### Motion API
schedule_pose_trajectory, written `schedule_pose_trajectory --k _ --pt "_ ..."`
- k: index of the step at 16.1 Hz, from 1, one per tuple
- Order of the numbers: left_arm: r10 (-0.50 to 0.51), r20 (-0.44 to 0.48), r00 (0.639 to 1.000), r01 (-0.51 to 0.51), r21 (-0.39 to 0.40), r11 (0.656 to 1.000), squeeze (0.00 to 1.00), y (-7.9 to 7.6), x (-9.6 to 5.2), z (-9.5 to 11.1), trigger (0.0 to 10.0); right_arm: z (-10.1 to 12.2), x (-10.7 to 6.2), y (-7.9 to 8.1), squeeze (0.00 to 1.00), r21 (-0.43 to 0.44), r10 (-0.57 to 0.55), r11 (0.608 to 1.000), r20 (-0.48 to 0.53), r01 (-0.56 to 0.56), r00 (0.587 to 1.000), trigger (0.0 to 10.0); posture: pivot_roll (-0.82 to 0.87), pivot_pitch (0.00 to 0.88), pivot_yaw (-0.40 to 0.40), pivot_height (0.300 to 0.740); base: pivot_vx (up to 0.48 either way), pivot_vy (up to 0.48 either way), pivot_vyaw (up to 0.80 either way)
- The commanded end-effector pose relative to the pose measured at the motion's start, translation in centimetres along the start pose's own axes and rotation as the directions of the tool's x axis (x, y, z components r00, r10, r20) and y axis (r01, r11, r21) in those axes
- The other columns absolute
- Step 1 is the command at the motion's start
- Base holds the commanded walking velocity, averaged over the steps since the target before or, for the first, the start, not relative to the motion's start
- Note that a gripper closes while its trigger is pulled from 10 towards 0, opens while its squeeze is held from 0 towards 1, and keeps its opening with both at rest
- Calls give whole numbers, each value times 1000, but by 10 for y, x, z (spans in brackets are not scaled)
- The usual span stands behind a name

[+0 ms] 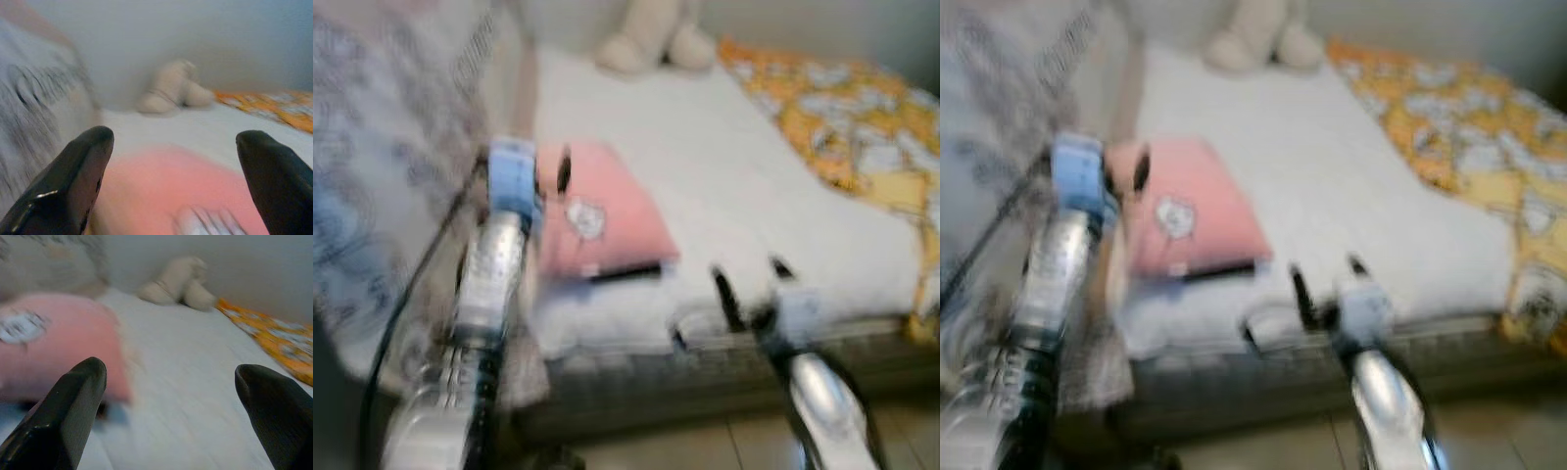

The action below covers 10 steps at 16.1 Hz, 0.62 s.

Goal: Clean up the room

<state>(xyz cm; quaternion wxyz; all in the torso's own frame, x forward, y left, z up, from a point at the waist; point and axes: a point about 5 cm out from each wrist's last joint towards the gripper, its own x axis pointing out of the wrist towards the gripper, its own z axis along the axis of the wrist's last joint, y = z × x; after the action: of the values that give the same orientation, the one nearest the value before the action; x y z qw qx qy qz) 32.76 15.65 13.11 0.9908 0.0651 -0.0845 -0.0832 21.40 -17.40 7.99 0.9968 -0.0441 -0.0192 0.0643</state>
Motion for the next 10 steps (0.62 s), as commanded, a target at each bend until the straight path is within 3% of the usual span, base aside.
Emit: schedule_pose_trajectory --k 1,2,5,6,9,10 --pt "-102 3 995 103 -26 994 0 -26 -19 5 10000 6 -5 -7 0 -1 -33 999 10 33 999 10000 74 0 -70 740 0 0 0" --pt "-132 -2 991 132 -46 990 0 -34 -37 1 10000 7 -10 -9 0 -4 -50 999 12 50 999 10000 85 0 -74 740 0 0 0" --pt "-40 -76 996 37 -42 998 0 -19 -83 -21 10000 8 -25 -10 0 22 -68 997 -5 68 998 10000 83 0 -76 740 0 0 0" --pt "-27 -75 997 24 -48 999 0 -20 -82 -21 10000 6 -25 -8 0 18 -58 998 -12 59 998 10000 75 0 -69 740 0 0 0" --pt "25 -162 986 -37 -67 997 0 -21 -67 -17 10000 3 -11 -7 0 -3 -55 998 -23 55 998 10000 68 0 -64 740 81 -436 0" --pt "54 -183 982 -69 -78 995 0 -19 -61 -19 10000 3 -5 -6 0 9 -60 998 -24 60 998 10000 66 0 -65 740 304 -368 744"
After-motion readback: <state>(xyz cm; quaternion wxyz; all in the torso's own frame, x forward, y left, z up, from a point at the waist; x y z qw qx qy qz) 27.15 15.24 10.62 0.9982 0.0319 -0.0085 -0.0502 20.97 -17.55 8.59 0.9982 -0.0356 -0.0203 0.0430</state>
